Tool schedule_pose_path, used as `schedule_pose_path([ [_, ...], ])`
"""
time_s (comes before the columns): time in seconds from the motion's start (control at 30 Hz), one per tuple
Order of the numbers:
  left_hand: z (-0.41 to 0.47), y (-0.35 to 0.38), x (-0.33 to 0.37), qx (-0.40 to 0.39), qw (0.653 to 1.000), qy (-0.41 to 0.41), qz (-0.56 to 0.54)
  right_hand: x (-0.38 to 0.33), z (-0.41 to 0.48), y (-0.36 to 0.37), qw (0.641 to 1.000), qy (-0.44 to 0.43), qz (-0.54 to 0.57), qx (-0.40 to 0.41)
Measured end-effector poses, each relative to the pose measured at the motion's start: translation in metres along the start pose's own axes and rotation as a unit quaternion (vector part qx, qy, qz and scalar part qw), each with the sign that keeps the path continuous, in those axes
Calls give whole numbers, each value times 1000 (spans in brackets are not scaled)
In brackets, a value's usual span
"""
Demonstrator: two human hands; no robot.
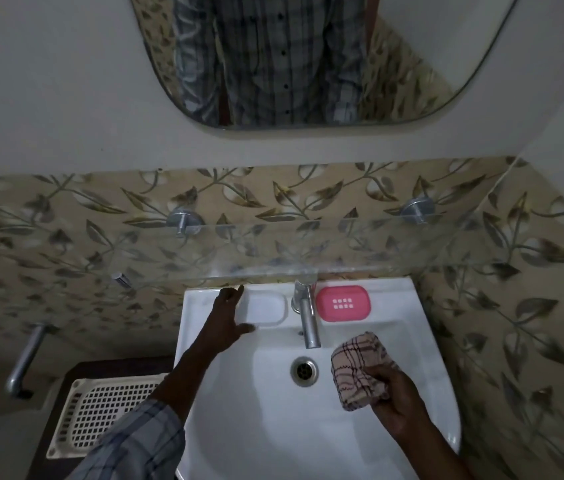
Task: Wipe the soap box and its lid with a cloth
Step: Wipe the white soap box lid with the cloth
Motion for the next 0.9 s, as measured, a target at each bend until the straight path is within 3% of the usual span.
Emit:
schedule_pose_path([
  [0.13, -24, 0, 9, 37, 997, 40, -56, -4, -1, -3, 1000, -8, 6, 3],
  [0.3, -64, 18, 25, 15, 991, 125, -39, -4, -7, 7, 999, -15, -9, 30],
  [0.5, -90, 38, 54, -26, 968, 233, 90, -3, -18, 14, 996, -24, -29, 76],
  [0.63, -97, 45, 71, -37, 923, 317, 217, -7, -22, 23, 995, -29, -34, 86],
  [0.8, -103, 43, 76, -43, 822, 403, 401, -9, -32, 20, 996, -23, -35, 82],
  [0.9, -103, 33, 83, -66, 816, 405, 408, -9, -38, 23, 997, -19, -44, 61],
])
Point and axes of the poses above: each hand's wrist, its own z-axis towards the middle knuckle, its own y-axis out of the palm, x = y × z, the point moved 2 cm from there along z, towards the middle knuckle, and after that the axes turned 6 degrees about -z, right-handed, at the moved point
